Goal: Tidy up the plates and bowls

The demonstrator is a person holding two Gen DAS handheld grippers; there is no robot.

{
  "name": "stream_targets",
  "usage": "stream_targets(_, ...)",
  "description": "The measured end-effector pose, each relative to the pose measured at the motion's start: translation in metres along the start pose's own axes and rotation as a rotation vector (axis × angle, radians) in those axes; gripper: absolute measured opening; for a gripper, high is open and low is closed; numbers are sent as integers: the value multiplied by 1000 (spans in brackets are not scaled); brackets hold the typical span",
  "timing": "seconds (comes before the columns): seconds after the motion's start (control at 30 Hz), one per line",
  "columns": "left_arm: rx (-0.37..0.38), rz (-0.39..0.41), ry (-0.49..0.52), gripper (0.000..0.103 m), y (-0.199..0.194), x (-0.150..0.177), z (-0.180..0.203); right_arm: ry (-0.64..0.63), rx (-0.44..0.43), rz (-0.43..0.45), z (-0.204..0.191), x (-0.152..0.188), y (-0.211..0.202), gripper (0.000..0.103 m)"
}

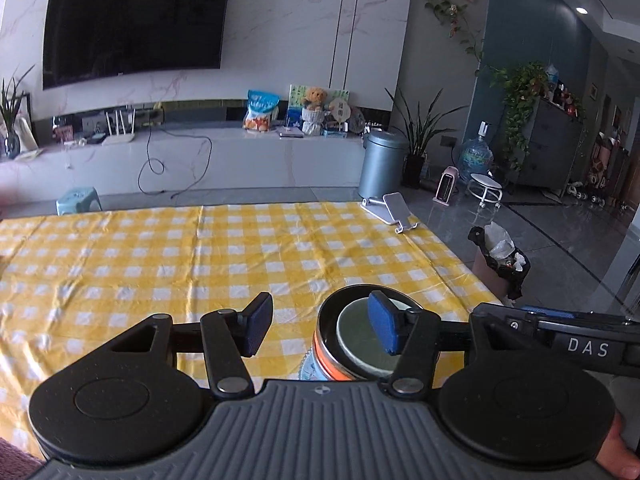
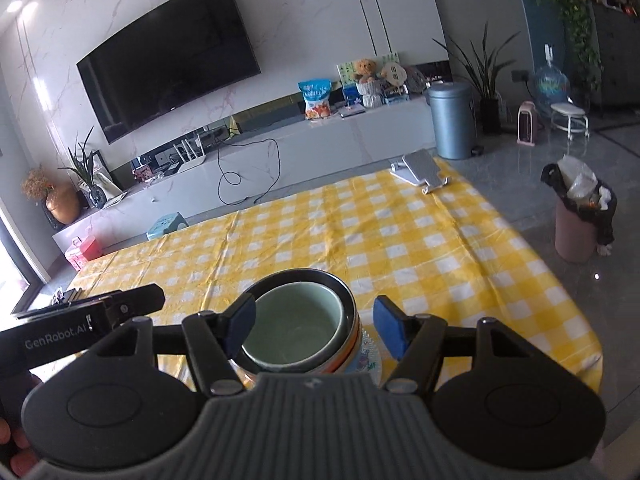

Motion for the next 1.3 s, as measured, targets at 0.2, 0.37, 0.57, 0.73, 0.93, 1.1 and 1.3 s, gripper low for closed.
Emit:
stream_targets(0.2, -42, 85, 142, 70, -32, 11, 11, -88, 12, 57, -8, 16, -39, 67)
stream_targets(0.37, -85, 103, 184, 74, -46, 33, 15, -171, 37, 106, -14, 37, -59, 70)
stream_targets(0.57, -118, 87, 194, 83, -52, 61, 13, -208, 42, 118, -21, 67, -61, 75)
stream_targets(0.73, -182, 20, 199, 87, -43, 86, 4, -280, 57, 115, -32, 93, -55, 82)
stream_targets(0.93, -251, -25, 216, 87, -36, 107, -1, -294, 91, 76, -28, 113, -39, 83)
stream_targets(1.1, -264, -71, 216, 87, -28, 121, -5, -271, 102, 60, -20, 120, -32, 84)
stream_targets(1.3, -242, -143, 194, 87, -17, 135, -7, -268, 82, 27, -20, 128, -23, 84)
Point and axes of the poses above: each gripper's, at about its wrist camera, not at the fingertips, and y roughly the way its jaws point, z to its right, x to its underside, the point moved 8 cm from there along y, roughly the way its jaws point, and after that the axes turned 4 degrees about -x, right-handed, at the moved point
